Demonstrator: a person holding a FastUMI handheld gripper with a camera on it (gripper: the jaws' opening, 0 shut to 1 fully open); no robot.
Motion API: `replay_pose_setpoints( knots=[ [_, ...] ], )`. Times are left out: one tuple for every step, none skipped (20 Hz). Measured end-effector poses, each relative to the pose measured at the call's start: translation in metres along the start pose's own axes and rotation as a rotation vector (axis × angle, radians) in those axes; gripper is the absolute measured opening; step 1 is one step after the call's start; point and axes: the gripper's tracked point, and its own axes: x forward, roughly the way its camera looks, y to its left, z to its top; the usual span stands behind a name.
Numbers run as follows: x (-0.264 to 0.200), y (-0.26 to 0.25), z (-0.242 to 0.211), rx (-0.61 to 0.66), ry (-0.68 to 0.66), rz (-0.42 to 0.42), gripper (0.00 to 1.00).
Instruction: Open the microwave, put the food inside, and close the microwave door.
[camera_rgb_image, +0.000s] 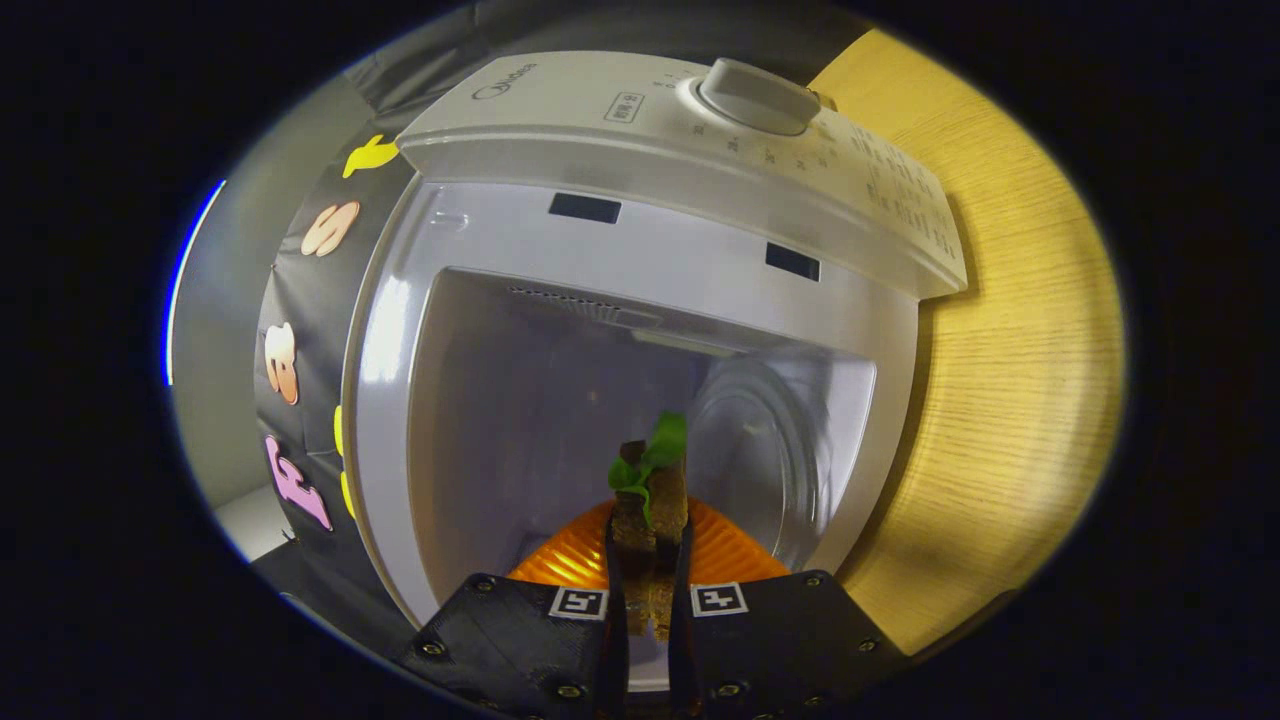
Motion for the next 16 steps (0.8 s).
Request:
replay_pose_setpoints(
  knots=[
    [0.003, 0.001, 0.002, 0.0, -0.012, 0.002, 0.16],
    [0.004, 0.0, 0.003, 0.003, -0.021, 0.001, 0.16],
    [0.008, -0.001, 0.001, -0.006, -0.021, -0.002, 0.16],
    [0.012, -0.005, -0.002, -0.005, -0.018, -0.008, 0.16],
    [0.014, -0.006, -0.002, 0.007, -0.014, -0.011, 0.21],
    [0.015, -0.008, -0.002, 0.007, -0.015, -0.011, 0.25],
    [0.014, -0.008, 0.002, -0.005, -0.02, -0.004, 0.31],
    [0.016, -0.01, 0.0, -0.017, -0.017, -0.014, 0.33],
    [0.014, -0.008, 0.003, -0.029, -0.008, -0.008, 0.4],
    [0.016, -0.006, 0.003, -0.039, -0.01, -0.004, 0.48],
    [0.013, -0.002, 0.008, -0.061, -0.015, -0.003, 0.59],
    [0.01, 0.003, 0.012, -0.084, -0.015, 0.005, 0.66],
    [0.008, 0.006, 0.013, -0.125, -0.016, 0.002, 0.85],
    [0.007, 0.007, 0.015, -0.159, -0.016, -0.002, 0.94],
    [0.004, 0.008, 0.018, -0.19, -0.016, -0.006, 0.95],
    [0.002, 0.01, 0.02, -0.202, -0.015, -0.008, 0.95]
  ],
)
